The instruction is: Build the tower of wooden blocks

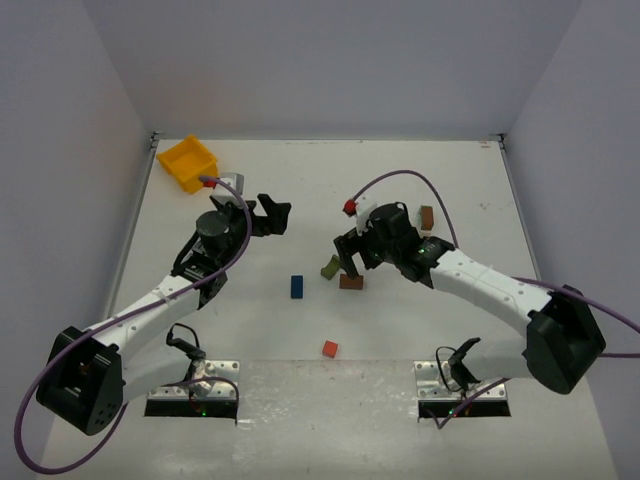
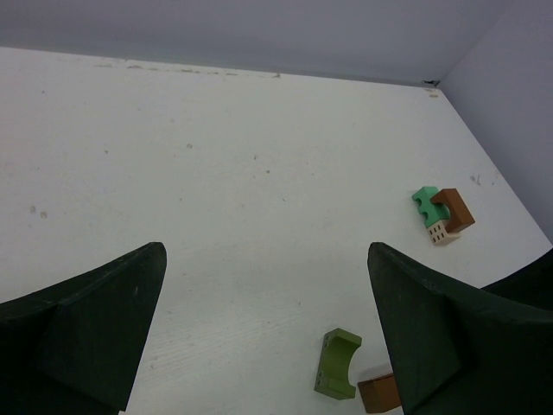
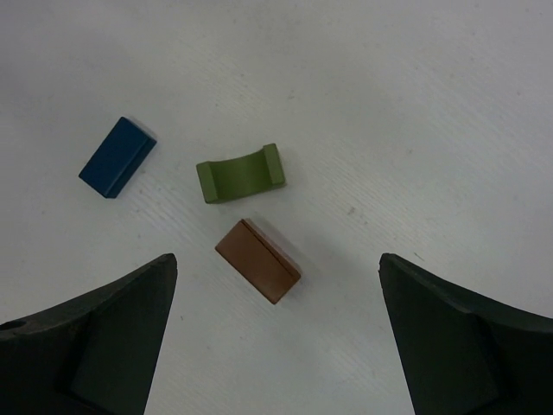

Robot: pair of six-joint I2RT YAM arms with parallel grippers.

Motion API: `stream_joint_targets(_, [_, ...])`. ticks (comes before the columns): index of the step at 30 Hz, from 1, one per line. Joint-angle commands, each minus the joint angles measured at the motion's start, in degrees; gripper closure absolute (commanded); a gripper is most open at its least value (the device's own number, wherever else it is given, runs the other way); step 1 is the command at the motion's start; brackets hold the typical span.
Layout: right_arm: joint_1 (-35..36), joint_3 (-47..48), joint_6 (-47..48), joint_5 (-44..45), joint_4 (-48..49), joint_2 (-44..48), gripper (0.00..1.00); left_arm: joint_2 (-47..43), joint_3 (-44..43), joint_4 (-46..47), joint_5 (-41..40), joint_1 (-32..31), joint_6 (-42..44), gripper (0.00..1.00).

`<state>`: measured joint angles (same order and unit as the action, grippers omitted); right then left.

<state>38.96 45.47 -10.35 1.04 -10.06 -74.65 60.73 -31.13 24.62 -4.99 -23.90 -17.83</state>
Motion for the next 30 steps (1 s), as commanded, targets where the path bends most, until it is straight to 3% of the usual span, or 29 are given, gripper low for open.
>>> stream_joint_targets(1, [2.76, 5.79, 2.20, 0.87, 1.23, -4.96, 0.01, -1.38, -0.25, 1.64, -2.15, 0.61, -0.72, 0.00])
stream_joint_targets(11, [3.93, 14.33, 5.29, 0.62, -2.72, -18.96, 0.01, -1.67, 0.37, 1.57, -3.62, 0.61, -1.16, 0.00])
stream_joint_targets(20, [3.93, 17.51, 9.85, -3.27, -4.26, -25.41, 0.01, -1.14, 0.45, 1.88, -3.92, 0.61, -1.19, 0.00])
stream_joint_targets(30, [3.93, 20.18, 8.22, -1.57, -4.48, -29.61, 0.01, -0.79, 0.37, 1.92, -4.26, 0.67, -1.13, 0.00])
